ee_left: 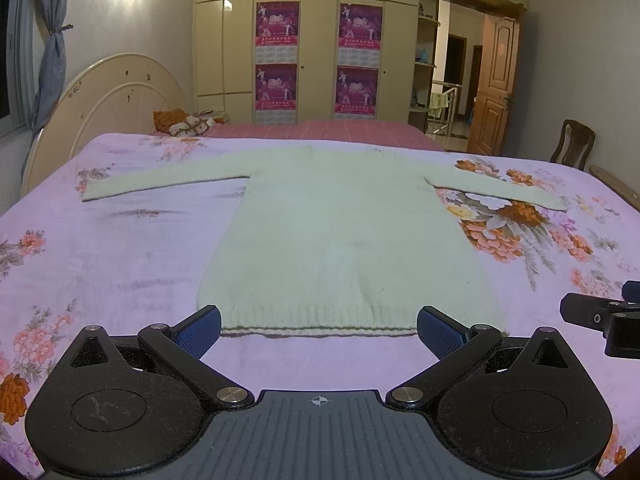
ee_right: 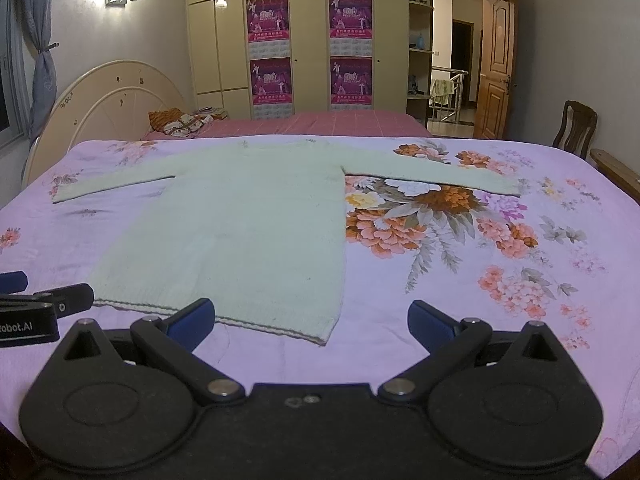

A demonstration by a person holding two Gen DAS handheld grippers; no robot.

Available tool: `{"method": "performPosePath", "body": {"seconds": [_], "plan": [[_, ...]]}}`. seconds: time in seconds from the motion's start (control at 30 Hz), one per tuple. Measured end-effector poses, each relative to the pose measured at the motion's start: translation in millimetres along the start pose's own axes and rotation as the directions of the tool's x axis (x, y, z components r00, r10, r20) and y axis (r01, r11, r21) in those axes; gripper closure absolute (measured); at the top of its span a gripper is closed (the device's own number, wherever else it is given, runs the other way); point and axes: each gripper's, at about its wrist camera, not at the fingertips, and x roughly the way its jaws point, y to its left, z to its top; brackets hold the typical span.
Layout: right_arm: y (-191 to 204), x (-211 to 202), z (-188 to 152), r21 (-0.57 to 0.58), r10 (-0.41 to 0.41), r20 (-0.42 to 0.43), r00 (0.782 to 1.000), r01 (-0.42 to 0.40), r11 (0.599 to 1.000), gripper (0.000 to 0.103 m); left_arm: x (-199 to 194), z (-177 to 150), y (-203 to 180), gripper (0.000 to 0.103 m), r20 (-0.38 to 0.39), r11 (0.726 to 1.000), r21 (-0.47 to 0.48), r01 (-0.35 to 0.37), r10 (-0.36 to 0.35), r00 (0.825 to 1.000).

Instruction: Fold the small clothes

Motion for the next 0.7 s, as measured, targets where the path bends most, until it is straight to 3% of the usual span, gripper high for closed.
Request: {"method": "performPosePath", "body": {"seconds": [0.7], "plan": [[-3.4, 3.3, -1.4, 0.008, 0.007, -0.001, 1.000, -0.007, 1.000, 0.001, 2.6, -1.4, -1.0, 0.000, -0.011, 1.000, 0.012, -0.002, 0.002, 1.000]]}}
